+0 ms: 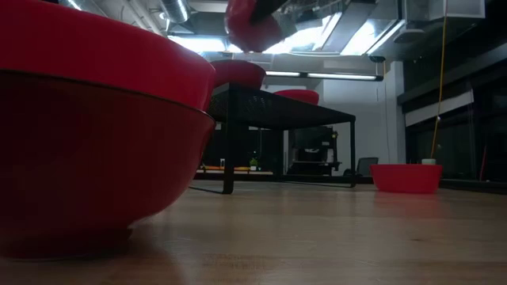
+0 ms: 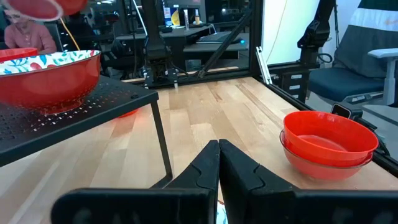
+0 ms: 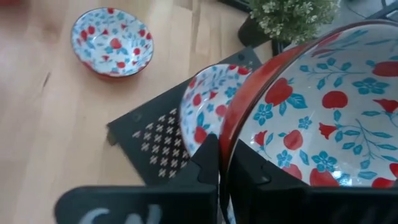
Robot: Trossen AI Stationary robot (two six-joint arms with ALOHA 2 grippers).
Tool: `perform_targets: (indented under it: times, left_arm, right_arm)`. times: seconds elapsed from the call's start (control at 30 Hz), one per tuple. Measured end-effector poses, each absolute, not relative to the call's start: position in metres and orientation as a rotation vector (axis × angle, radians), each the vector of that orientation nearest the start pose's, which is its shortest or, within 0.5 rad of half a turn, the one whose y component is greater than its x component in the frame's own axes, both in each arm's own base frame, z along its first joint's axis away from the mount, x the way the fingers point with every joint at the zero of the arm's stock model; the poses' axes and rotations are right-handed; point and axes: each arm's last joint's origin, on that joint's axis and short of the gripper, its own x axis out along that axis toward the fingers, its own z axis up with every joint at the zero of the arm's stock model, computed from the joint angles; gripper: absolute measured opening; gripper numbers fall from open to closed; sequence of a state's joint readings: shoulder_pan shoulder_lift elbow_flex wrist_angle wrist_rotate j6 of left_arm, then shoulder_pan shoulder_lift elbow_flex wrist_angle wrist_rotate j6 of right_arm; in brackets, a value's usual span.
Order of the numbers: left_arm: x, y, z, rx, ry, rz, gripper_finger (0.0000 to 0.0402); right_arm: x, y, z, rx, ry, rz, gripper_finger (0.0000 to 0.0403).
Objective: Pick & Place Mini bowls
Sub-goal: Stack the white patterned bowl on the white patterned bowl on the shelf
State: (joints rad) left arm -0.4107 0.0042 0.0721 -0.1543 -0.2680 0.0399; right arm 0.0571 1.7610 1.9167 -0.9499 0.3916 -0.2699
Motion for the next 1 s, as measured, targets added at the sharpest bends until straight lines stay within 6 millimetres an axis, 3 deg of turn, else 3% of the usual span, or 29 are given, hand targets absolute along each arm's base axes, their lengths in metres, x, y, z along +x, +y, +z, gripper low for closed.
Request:
perform_targets:
  times: [0.17, 0.47, 0.67, 1.0]
  left_arm:
    - [0.087, -0.030, 0.173, 0.069, 0.079, -0.144, 0.0004]
    - [0.087, -0.030, 0.173, 0.069, 0.079, -0.144, 0.0004]
    - [0.087, -0.030, 0.173, 0.069, 0.079, -0.144, 0.0004]
    - [0.087, -0.030, 0.173, 0.069, 0.079, -0.144, 0.0004]
  right_arm:
    - [0.380, 0.003, 0.382, -0.396, 0.833, -0.183, 0.0031]
    - [0.393, -0.001, 0.366, -0.360, 0.869, -0.154, 0.0018]
    - [0.398, -0.003, 0.363, -0.322, 0.852, -0.158, 0.0045]
    - [0.398, -0.006, 0.363, -0.316, 0.847, -0.167, 0.0050]
